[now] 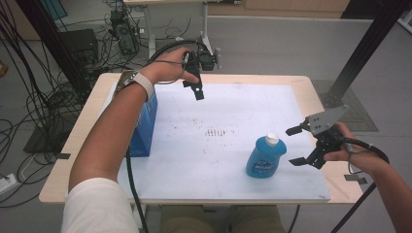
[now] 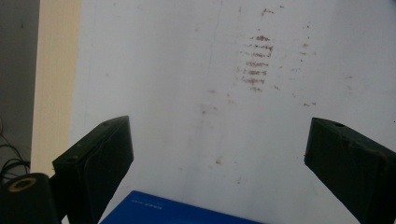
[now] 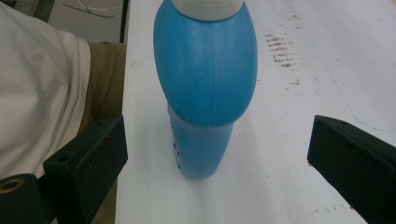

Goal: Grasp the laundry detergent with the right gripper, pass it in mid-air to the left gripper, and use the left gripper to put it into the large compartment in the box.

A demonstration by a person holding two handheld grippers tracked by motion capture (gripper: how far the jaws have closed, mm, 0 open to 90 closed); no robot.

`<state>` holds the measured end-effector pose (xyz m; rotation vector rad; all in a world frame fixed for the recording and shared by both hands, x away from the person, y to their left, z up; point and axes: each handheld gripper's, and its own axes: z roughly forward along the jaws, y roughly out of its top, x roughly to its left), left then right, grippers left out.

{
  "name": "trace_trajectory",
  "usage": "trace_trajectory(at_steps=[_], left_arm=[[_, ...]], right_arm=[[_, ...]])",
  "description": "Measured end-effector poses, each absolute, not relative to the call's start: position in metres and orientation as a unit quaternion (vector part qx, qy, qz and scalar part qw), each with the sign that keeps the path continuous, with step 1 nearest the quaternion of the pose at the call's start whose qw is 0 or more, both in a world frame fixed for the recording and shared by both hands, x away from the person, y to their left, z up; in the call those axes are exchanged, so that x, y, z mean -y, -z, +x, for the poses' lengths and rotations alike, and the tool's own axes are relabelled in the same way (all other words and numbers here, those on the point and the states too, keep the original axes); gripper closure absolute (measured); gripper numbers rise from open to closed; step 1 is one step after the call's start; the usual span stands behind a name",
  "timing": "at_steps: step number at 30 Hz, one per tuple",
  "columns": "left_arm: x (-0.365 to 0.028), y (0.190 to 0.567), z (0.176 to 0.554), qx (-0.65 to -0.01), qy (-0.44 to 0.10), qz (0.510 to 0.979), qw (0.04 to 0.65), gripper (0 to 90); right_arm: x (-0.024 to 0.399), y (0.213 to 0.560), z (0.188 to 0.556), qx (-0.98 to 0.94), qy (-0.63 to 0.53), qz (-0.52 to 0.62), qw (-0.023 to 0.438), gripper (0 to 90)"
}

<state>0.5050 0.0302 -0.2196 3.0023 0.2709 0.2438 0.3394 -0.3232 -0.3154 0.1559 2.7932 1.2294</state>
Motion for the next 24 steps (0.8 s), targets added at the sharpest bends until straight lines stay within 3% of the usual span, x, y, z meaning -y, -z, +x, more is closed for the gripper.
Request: trace_trajectory(at_steps=[24], left_arm=[[-0.030, 0.222, 0.503, -0.090, -0.079, 0.991, 0.056, 8.4]], right_arm=[[0.323, 0.333, 0.339, -0.916, -0.395, 0.056, 0.035, 5.1]])
